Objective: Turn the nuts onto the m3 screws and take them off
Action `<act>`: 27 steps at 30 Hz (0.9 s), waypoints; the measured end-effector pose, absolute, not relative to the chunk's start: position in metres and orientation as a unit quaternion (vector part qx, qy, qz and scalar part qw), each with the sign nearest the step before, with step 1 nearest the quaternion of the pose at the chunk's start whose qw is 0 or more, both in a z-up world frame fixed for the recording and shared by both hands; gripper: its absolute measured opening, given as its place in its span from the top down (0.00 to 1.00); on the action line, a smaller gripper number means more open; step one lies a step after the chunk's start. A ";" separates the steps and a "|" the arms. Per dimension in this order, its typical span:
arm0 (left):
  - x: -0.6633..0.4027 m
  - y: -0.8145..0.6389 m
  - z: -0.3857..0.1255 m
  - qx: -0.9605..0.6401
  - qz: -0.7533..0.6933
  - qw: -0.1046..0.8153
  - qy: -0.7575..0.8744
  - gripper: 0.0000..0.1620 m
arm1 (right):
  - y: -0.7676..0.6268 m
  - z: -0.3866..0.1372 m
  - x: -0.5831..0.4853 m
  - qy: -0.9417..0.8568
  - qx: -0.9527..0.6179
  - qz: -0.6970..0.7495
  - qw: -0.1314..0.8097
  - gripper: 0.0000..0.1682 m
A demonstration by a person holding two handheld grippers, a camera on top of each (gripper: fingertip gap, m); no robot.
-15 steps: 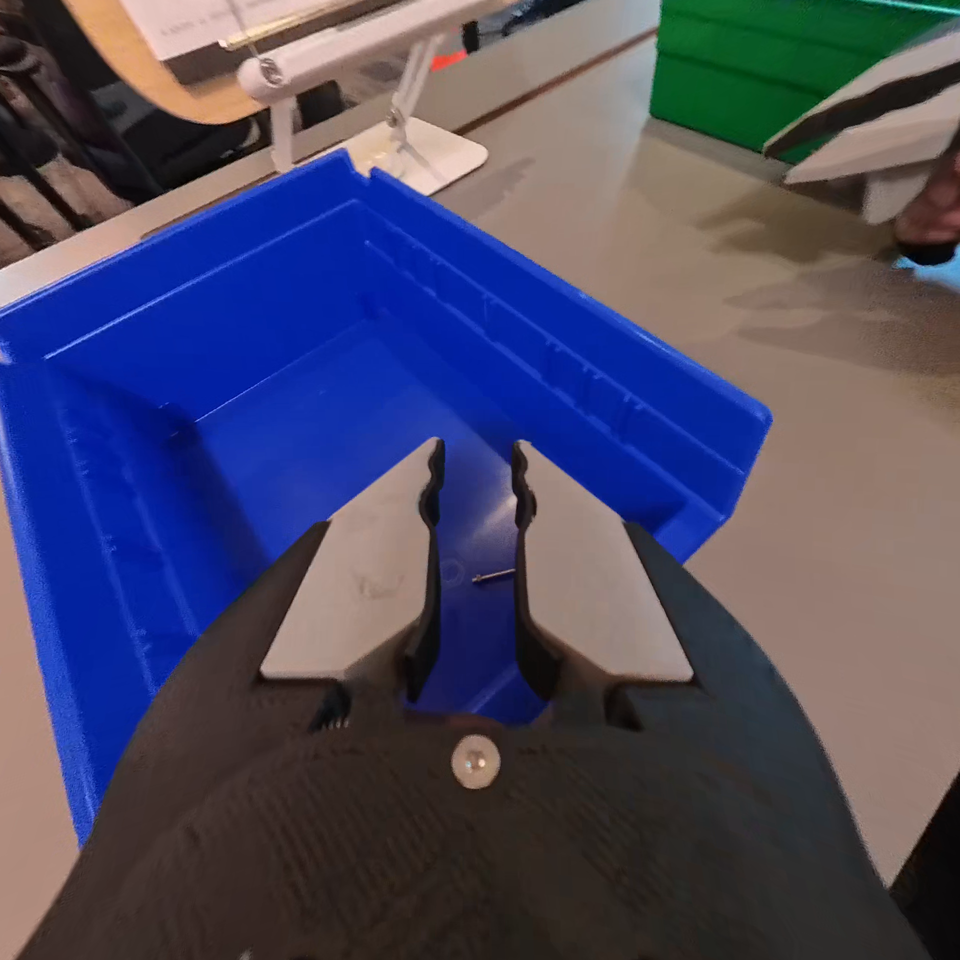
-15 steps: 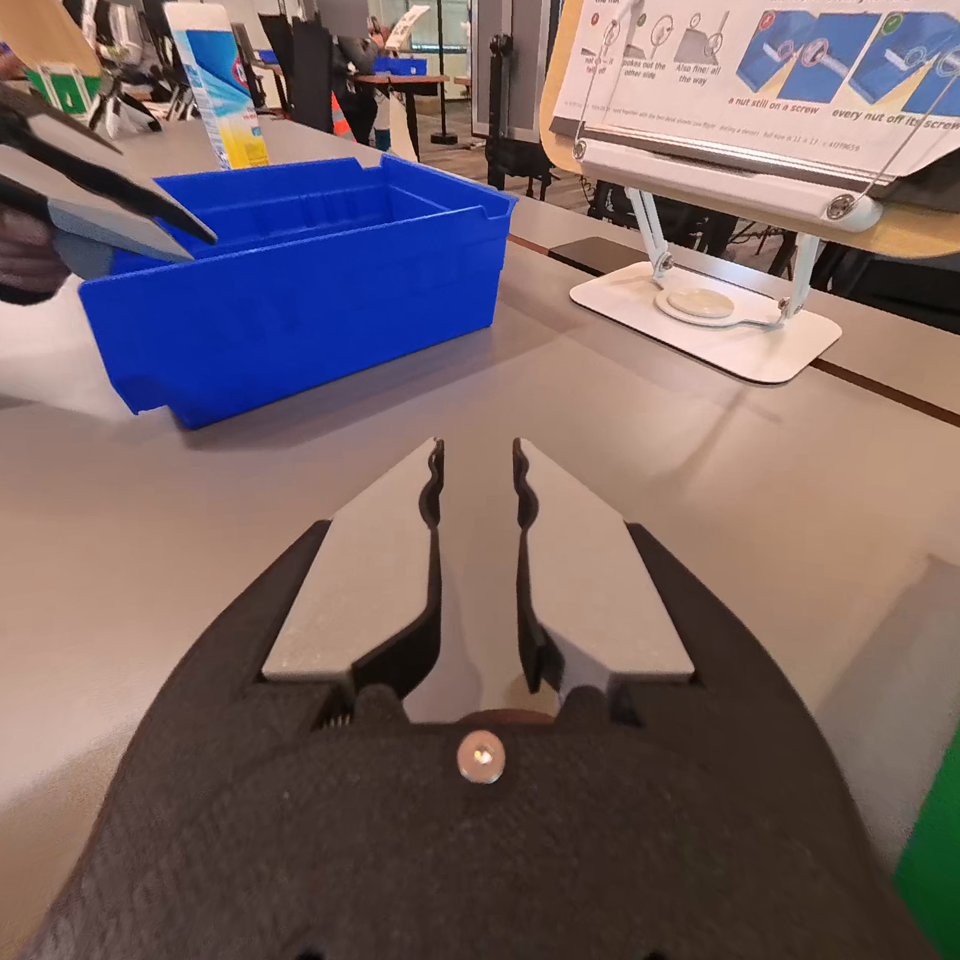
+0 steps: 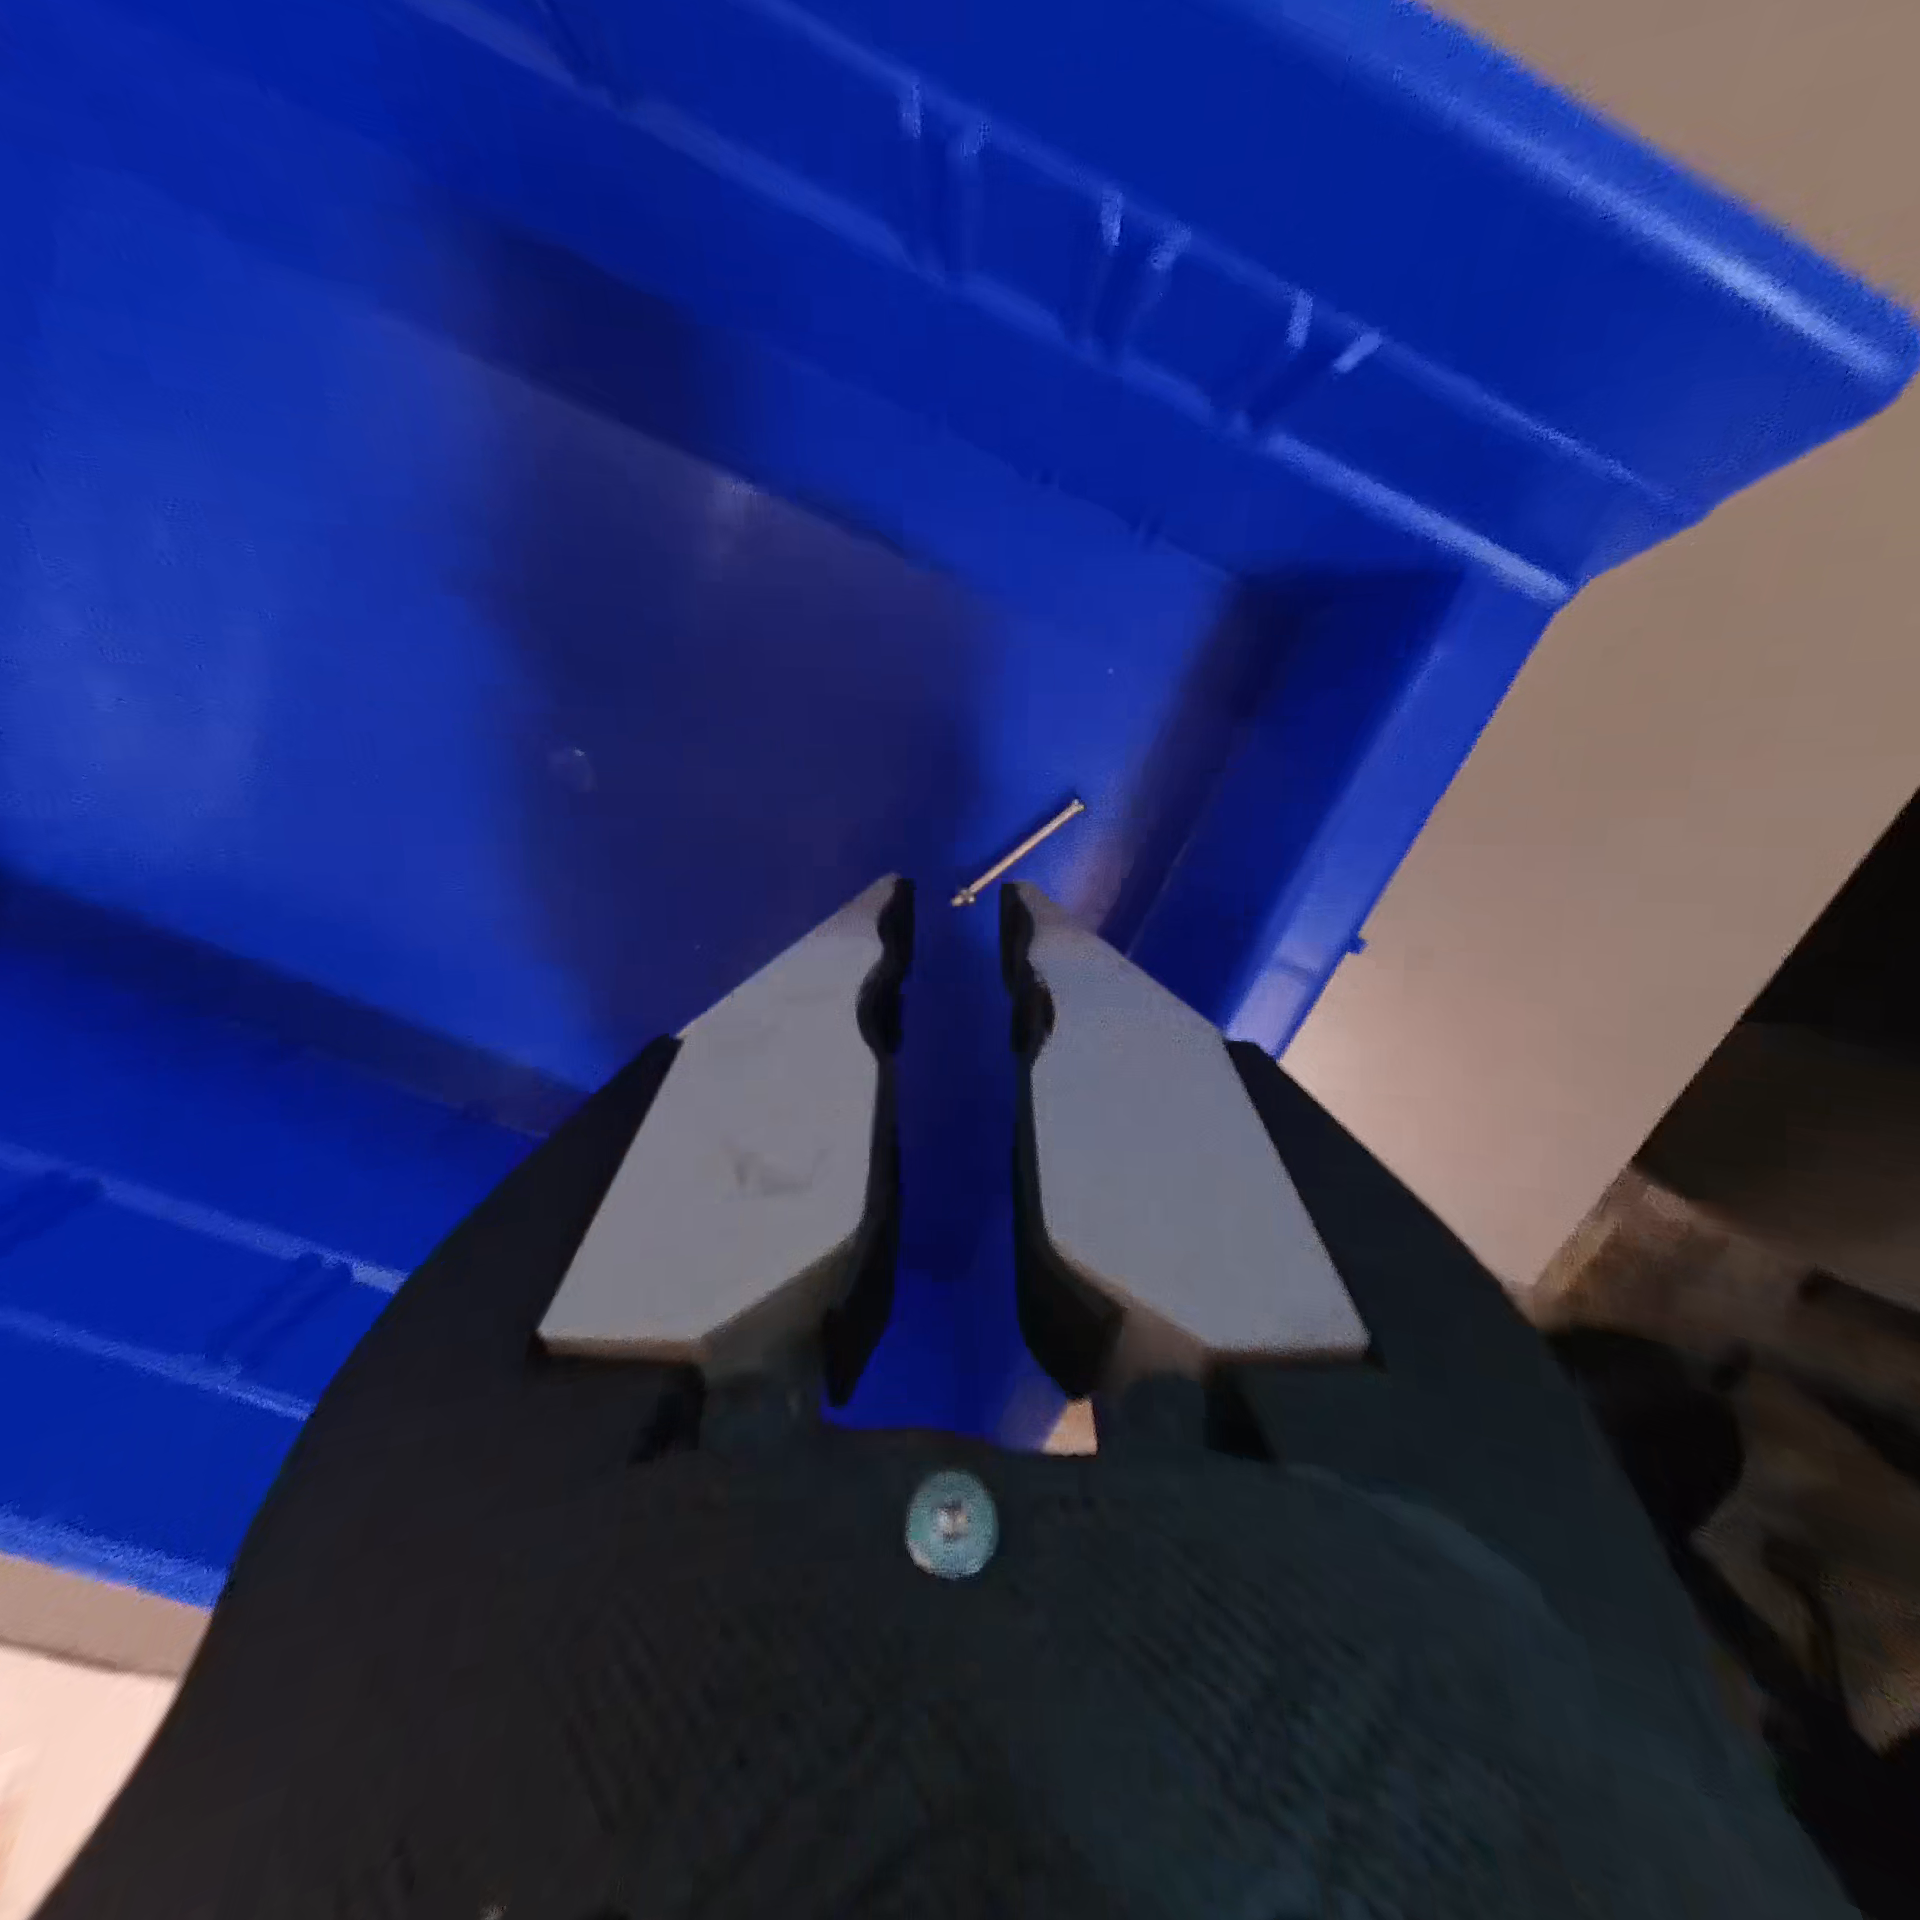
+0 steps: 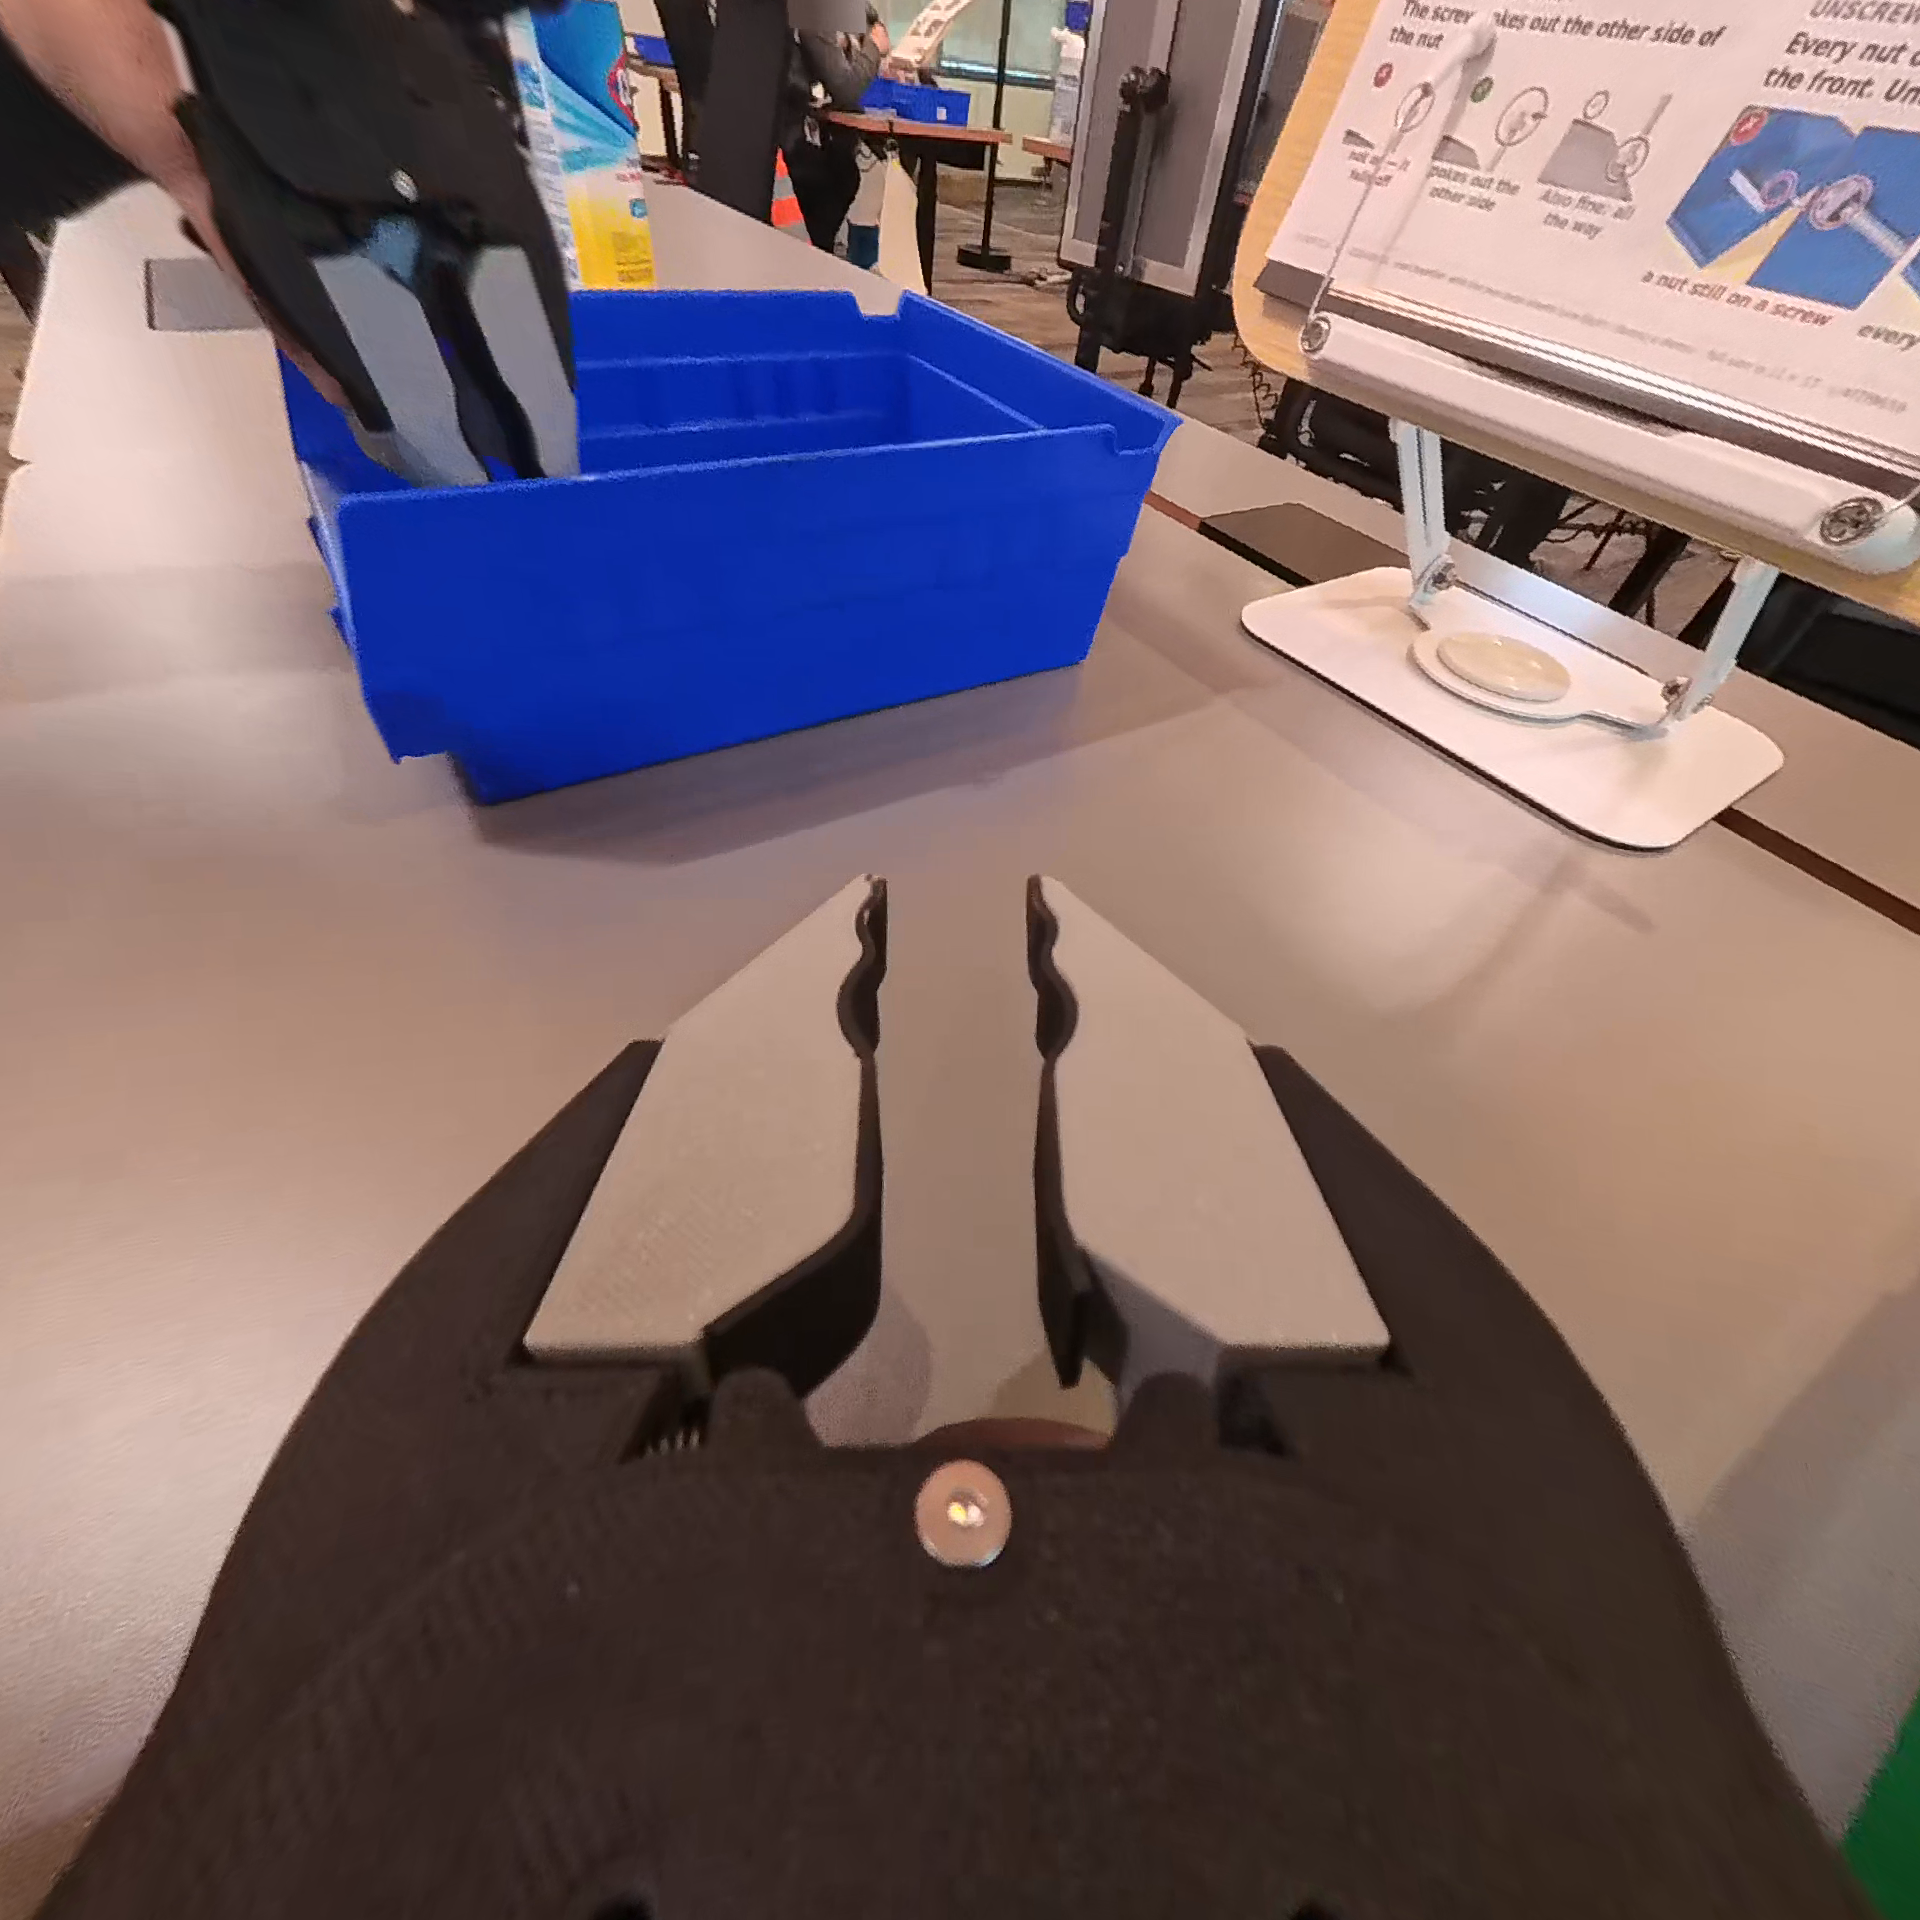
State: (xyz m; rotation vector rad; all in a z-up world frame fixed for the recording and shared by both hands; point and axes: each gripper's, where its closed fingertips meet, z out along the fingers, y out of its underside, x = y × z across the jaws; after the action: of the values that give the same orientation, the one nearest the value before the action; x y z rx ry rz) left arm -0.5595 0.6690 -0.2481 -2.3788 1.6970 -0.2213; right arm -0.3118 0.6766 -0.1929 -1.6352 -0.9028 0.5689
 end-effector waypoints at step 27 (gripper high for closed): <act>-0.540 0.696 -0.229 -0.701 -0.008 0.256 0.665 0.99 | 0.679 -0.180 -0.300 -0.352 -0.692 0.265 0.571 0.87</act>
State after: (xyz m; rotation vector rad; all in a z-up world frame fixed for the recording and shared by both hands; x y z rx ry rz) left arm -0.5403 0.6958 -0.2293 -1.9034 1.8057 -0.0226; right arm -0.3002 0.6786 -0.1800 -1.6244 -0.8249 0.6216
